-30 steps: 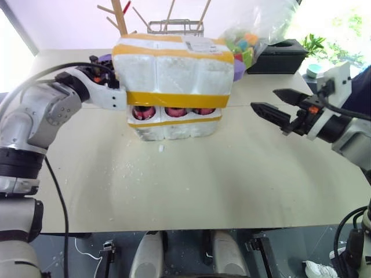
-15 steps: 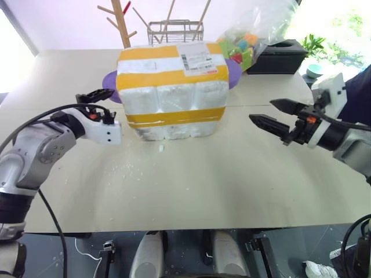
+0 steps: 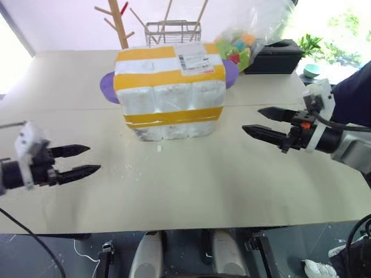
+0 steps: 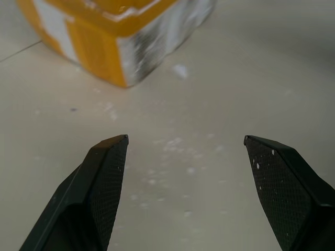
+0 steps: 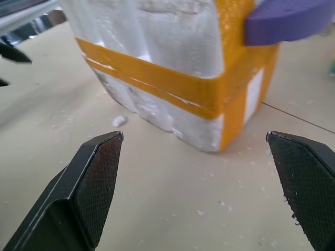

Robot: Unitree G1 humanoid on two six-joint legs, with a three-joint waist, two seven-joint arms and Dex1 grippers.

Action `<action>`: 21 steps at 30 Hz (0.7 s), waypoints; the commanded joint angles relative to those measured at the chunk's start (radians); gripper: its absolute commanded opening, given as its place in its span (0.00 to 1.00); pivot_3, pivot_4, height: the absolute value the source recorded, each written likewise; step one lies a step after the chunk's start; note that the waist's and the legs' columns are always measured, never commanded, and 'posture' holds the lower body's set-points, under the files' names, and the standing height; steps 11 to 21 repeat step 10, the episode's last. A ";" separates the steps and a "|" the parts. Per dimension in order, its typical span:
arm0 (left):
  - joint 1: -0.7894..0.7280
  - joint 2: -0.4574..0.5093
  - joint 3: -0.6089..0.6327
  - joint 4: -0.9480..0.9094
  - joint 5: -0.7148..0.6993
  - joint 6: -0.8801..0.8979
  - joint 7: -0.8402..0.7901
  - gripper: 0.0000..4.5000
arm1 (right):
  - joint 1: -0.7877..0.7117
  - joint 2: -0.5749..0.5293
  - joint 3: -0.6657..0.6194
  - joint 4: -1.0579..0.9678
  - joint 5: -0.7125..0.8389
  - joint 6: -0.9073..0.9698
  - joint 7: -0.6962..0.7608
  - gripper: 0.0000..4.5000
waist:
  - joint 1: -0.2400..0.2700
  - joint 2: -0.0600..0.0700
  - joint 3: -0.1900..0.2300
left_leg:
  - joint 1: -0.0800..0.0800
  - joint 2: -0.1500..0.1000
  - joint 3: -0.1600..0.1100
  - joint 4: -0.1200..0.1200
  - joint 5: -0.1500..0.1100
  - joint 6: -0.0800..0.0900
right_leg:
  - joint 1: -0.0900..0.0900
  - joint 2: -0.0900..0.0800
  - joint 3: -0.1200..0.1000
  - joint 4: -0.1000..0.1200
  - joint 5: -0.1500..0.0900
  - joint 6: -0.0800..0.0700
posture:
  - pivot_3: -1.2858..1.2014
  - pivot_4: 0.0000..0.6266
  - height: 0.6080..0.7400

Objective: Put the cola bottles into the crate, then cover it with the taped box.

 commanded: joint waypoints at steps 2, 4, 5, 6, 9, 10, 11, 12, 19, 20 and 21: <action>-0.126 0.144 0.048 0.130 -0.022 0.044 -0.104 0.82 | -0.050 -0.042 -0.005 0.040 0.006 -0.036 0.094 1.00 | 0.003 0.001 0.000 | 0.001 0.000 0.001 0.000 0.000 0.000 | 0.001 0.000 0.001 -0.001 0.000 0.000 | 0.52 0.24 1.00; -0.167 0.186 0.034 0.171 -0.027 0.057 -0.158 0.82 | -0.069 -0.050 0.007 0.063 -0.010 -0.046 0.119 1.00 | 0.000 0.001 0.000 | 0.002 0.000 0.004 0.000 0.000 0.000 | 0.002 -0.001 0.002 -0.002 0.000 0.000 | 0.52 0.24 1.00; -0.185 0.205 0.029 0.189 -0.029 0.065 -0.182 0.82 | -0.077 -0.054 0.015 0.074 -0.022 -0.053 0.132 1.00 | 0.000 0.001 0.000 | 0.002 0.000 0.005 -0.001 0.000 0.000 | 0.001 -0.001 0.002 -0.002 0.001 -0.002 | 0.52 0.24 1.00; -0.213 0.219 0.018 0.210 -0.027 0.059 -0.197 0.82 | -0.085 -0.058 0.023 0.086 -0.034 -0.060 0.145 1.00 | 0.000 0.001 0.000 | 0.002 0.000 0.005 -0.002 0.000 0.000 | 0.001 -0.001 0.002 -0.002 0.002 -0.004 | 0.52 0.24 1.00; -0.303 0.246 -0.038 0.267 0.004 0.029 -0.215 0.82 | -0.106 -0.071 0.044 0.117 -0.057 -0.076 0.185 1.00 | 0.000 0.001 0.000 | 0.000 0.000 0.005 -0.004 0.000 0.000 | -0.003 0.000 0.002 -0.001 0.003 -0.003 | 0.52 0.24 1.00; -0.321 0.252 -0.061 0.280 0.026 0.009 -0.222 0.82 | -0.113 -0.071 0.052 0.122 -0.066 -0.081 0.192 1.00 | 0.000 0.001 0.000 | -0.001 0.000 0.005 -0.005 0.000 0.000 | -0.005 0.000 0.002 0.000 0.003 -0.003 | 0.52 0.24 1.00; -0.321 0.252 -0.061 0.280 0.026 0.009 -0.222 0.82 | -0.113 -0.071 0.052 0.122 -0.066 -0.081 0.192 1.00 | 0.000 0.001 0.000 | -0.001 0.000 0.005 -0.005 0.000 0.000 | -0.005 0.000 0.002 0.000 0.003 -0.003 | 0.52 0.24 1.00; -0.321 0.252 -0.061 0.280 0.026 0.009 -0.222 0.82 | -0.113 -0.071 0.052 0.122 -0.066 -0.081 0.192 1.00 | 0.000 0.001 0.000 | -0.001 0.000 0.005 -0.005 0.000 0.000 | -0.005 0.000 0.002 0.000 0.003 -0.003 | 0.52 0.24 1.00; -0.321 0.252 -0.061 0.280 0.026 0.009 -0.222 0.82 | -0.113 -0.071 0.052 0.122 -0.066 -0.081 0.192 1.00 | 0.000 0.001 0.000 | -0.001 0.000 0.005 -0.005 0.000 0.000 | -0.005 0.000 0.002 0.000 0.003 -0.003 | 0.52 0.24 1.00; -0.321 0.252 -0.061 0.280 0.026 0.009 -0.222 0.82 | -0.113 -0.071 0.052 0.122 -0.066 -0.081 0.192 1.00 | 0.000 0.001 0.000 | -0.001 0.000 0.005 -0.005 0.000 0.000 | -0.005 0.000 0.002 0.000 0.003 -0.003 | 0.52 0.24 1.00; -0.321 0.252 -0.061 0.280 0.026 0.009 -0.222 0.82 | -0.113 -0.071 0.052 0.122 -0.066 -0.081 0.192 1.00 | 0.000 0.001 0.000 | -0.001 0.000 0.005 -0.005 0.000 0.000 | -0.005 0.000 0.002 0.000 0.003 -0.003 | 0.52 0.24 1.00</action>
